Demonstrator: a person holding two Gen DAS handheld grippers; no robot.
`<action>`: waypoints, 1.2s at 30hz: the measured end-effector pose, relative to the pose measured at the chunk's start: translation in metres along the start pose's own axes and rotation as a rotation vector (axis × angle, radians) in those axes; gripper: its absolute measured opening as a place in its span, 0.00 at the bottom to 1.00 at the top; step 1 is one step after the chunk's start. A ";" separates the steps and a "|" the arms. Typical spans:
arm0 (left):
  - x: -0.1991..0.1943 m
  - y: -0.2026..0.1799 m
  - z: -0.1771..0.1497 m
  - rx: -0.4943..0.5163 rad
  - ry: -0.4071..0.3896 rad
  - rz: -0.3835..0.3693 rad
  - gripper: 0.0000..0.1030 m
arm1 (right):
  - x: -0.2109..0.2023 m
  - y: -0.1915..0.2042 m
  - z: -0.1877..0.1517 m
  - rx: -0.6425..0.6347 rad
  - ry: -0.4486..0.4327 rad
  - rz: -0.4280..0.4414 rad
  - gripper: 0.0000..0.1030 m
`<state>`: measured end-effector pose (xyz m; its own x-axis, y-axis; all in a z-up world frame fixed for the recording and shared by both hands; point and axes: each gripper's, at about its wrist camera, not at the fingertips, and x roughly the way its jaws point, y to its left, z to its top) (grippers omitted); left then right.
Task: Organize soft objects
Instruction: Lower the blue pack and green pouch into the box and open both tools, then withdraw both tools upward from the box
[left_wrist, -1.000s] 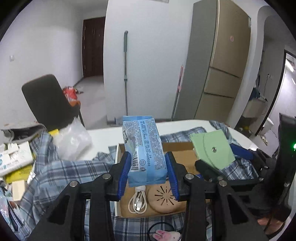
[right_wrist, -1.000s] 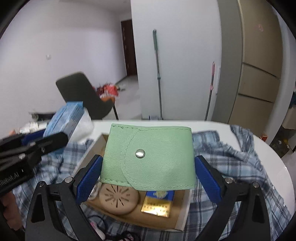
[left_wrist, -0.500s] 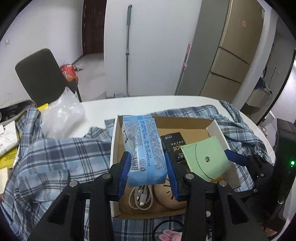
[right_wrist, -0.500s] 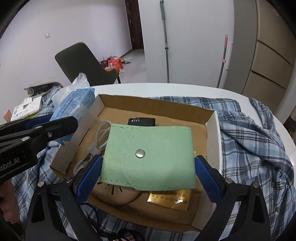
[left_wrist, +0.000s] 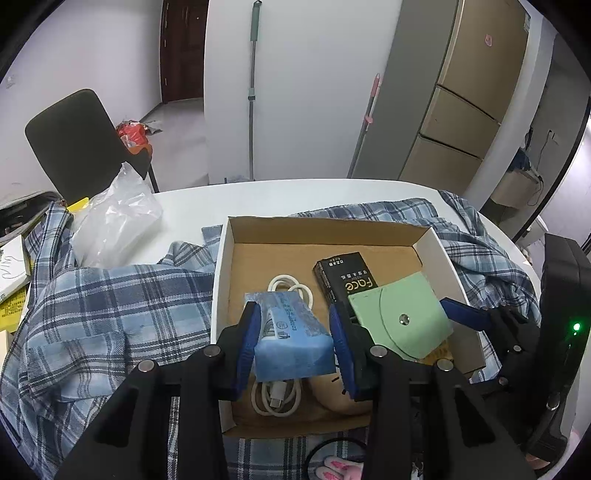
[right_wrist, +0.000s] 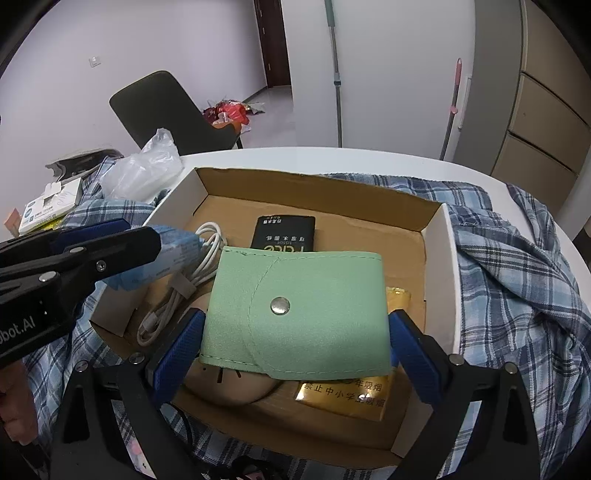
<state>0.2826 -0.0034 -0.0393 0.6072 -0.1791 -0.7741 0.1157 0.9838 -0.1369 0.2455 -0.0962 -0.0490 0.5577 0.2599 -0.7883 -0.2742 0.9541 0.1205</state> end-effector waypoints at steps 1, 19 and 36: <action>0.000 -0.001 0.000 0.002 0.004 0.009 0.59 | 0.001 0.000 0.000 -0.003 0.005 0.004 0.95; -0.091 -0.009 0.016 0.028 -0.263 0.032 0.84 | -0.041 0.006 0.015 -0.032 -0.092 -0.021 0.99; -0.254 -0.042 -0.037 0.109 -0.637 0.005 0.86 | -0.210 0.014 -0.003 -0.057 -0.417 -0.085 0.99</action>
<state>0.0938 0.0011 0.1403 0.9516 -0.1760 -0.2518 0.1703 0.9844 -0.0444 0.1224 -0.1377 0.1162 0.8462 0.2296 -0.4809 -0.2497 0.9681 0.0229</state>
